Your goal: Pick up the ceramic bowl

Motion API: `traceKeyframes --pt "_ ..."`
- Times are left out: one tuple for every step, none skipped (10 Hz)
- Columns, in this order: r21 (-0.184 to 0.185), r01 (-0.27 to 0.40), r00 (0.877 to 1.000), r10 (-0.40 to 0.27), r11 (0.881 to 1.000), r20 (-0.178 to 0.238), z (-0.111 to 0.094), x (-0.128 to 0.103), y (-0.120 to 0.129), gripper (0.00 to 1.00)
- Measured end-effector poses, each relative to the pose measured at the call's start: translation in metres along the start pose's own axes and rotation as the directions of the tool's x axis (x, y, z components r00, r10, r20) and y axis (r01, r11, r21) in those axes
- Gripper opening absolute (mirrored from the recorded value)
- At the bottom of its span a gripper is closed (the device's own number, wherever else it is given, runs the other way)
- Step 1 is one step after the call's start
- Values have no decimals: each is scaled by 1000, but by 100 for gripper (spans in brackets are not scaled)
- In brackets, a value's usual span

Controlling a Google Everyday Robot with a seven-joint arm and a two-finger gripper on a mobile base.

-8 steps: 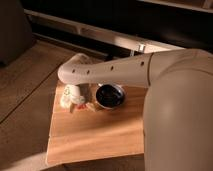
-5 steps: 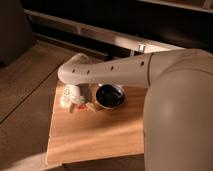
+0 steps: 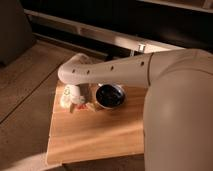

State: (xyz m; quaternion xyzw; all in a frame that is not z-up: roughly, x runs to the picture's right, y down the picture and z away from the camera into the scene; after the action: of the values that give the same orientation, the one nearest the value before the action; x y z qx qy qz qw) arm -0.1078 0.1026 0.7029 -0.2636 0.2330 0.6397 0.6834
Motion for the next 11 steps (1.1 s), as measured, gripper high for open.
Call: traceKeyframes --pt "0 0 1000 0 1000 0 0 0 0 65" --pt "0 0 1000 0 1000 0 0 0 0 65" --pt "0 0 1000 0 1000 0 0 0 0 65" --pt "0 0 1000 0 1000 1 0 0 0 65" --pt "2 2 1000 -2 1000 5 -1 -1 0 65" --pt "0 3 1000 -3 1000 16 -2 -3 -1 65" --pt "-17 25 996 -23 1000 88 -12 -15 0 65" --pt "-24 69 986 -64 997 155 -22 -24 2 65" --pt "-23 133 964 -124 991 234 -37 -32 7 65" --pt "-9 198 932 -186 980 311 -51 -37 11 65" --pt "0 243 899 -225 970 376 -65 -38 14 65"
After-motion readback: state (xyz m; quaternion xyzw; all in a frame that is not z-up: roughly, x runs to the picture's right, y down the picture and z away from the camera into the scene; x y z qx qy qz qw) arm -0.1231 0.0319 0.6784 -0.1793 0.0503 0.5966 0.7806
